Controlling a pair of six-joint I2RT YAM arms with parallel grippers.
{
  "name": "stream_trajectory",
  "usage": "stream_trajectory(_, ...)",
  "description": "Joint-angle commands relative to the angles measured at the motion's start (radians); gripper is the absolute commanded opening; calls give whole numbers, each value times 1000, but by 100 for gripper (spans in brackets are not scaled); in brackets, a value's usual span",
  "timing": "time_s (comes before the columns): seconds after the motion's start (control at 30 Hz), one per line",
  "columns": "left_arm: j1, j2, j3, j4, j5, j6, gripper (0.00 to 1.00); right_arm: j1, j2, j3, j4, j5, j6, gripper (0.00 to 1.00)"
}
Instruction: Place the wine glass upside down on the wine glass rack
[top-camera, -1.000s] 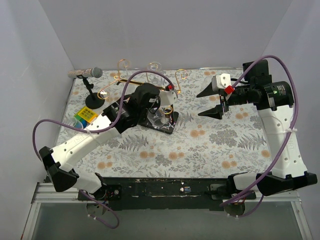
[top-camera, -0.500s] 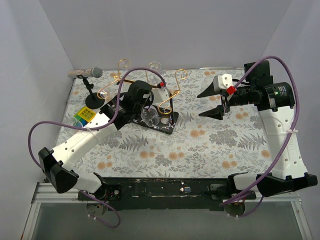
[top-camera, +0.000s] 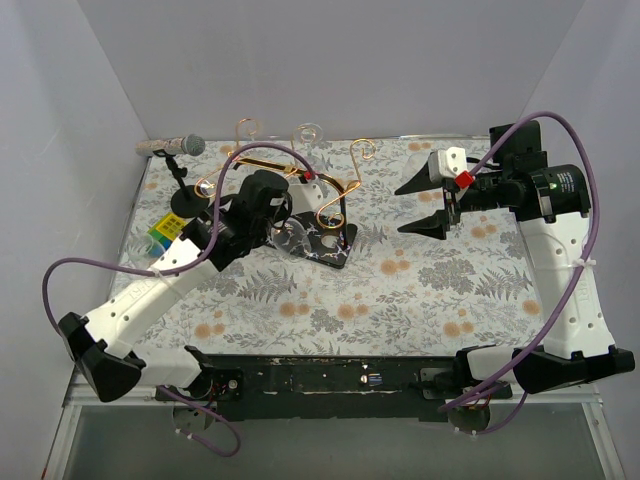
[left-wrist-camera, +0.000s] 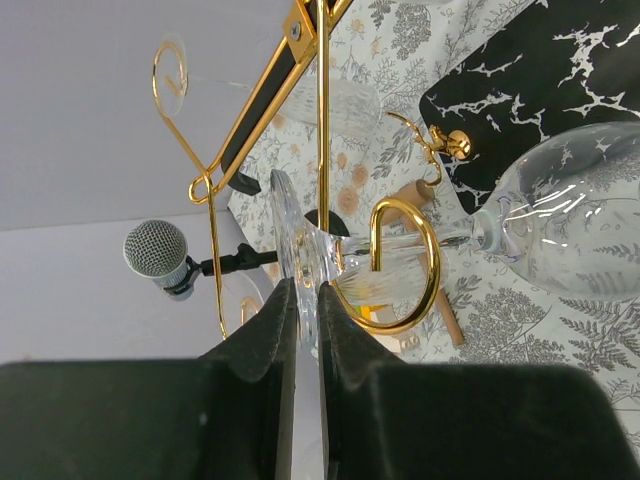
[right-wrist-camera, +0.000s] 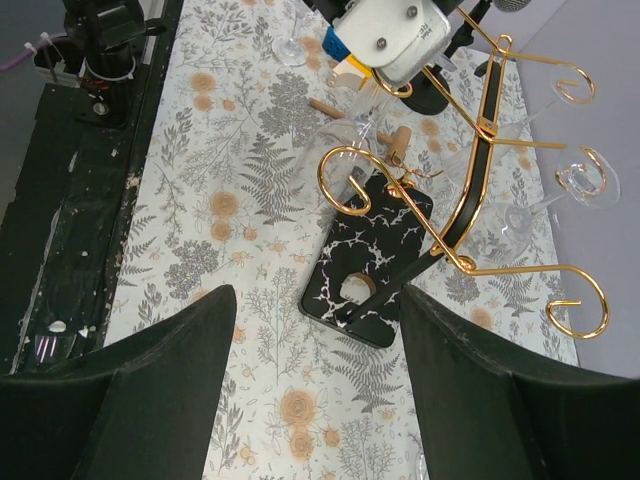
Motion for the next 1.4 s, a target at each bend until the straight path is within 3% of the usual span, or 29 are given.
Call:
stream_trajectory(0.0,4,-80,-1,1,-10,-33,0,-7,-11,3,11,-36,-5,74)
stream_trajectory(0.53,3,-111,58,-52,122,-123,0,-14,-11,-8,17,-44,-5,74)
stream_trajectory(1.03,-5,-16,69,37,144,-63,1,-21,-22,-33,26,-39,-3,75)
stream_trajectory(1.37,-5,-30,66,16,179,-132,30,-27,-22,-45,32,-42,-3,75)
